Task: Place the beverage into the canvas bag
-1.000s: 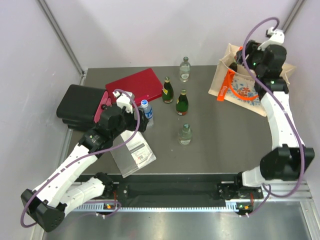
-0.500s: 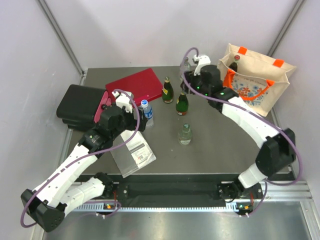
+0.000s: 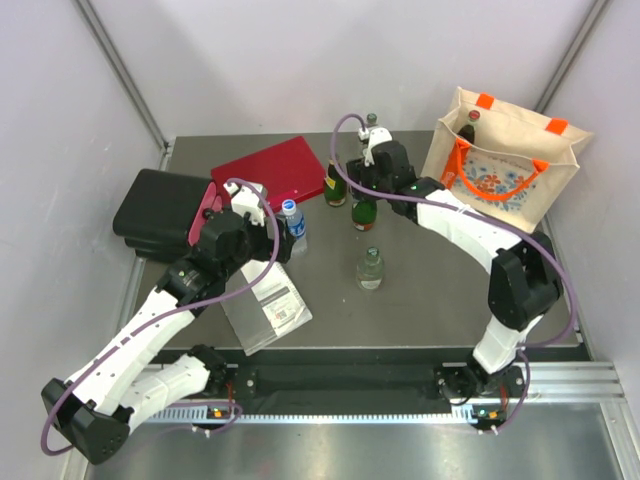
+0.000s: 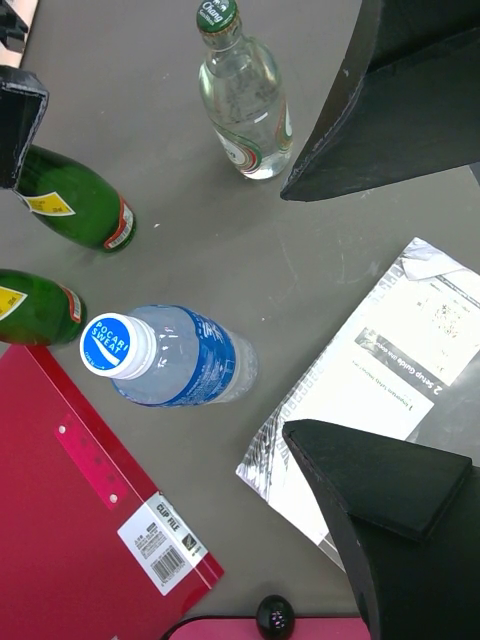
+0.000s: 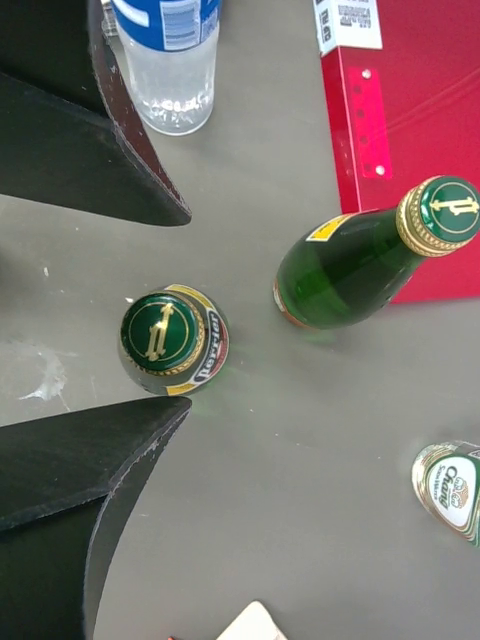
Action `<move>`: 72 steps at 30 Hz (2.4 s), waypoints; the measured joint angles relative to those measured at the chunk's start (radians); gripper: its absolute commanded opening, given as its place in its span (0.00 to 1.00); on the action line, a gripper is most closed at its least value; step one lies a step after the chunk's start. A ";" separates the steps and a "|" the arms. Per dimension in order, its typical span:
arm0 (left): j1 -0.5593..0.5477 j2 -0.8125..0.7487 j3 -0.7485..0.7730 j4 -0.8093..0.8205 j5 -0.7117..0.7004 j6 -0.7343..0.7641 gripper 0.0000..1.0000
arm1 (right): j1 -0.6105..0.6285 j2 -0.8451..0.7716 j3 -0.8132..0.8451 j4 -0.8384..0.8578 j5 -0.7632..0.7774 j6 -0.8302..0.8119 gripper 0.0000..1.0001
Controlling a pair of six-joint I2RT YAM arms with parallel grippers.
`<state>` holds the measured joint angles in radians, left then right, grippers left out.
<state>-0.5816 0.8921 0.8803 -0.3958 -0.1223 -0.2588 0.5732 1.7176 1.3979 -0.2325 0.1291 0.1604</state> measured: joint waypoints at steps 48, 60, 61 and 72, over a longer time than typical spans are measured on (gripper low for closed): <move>-0.001 0.000 0.000 0.000 0.006 0.000 0.94 | -0.188 -0.196 0.070 -0.395 0.053 -0.064 0.00; -0.001 0.000 0.000 0.000 0.006 0.000 0.94 | -0.381 -0.164 0.561 -0.569 -0.069 -0.121 0.00; -0.001 0.000 0.000 0.000 0.006 0.000 0.94 | -0.390 -0.149 0.615 -0.579 -0.080 -0.126 0.00; -0.001 0.000 0.000 0.000 0.006 0.000 0.94 | -0.592 0.020 0.888 -0.581 -0.192 -0.114 0.00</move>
<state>-0.5823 0.8921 0.8803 -0.3958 -0.1165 -0.2588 -0.0185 1.7378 2.2860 -0.8131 -0.0631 0.0463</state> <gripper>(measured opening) 0.940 0.338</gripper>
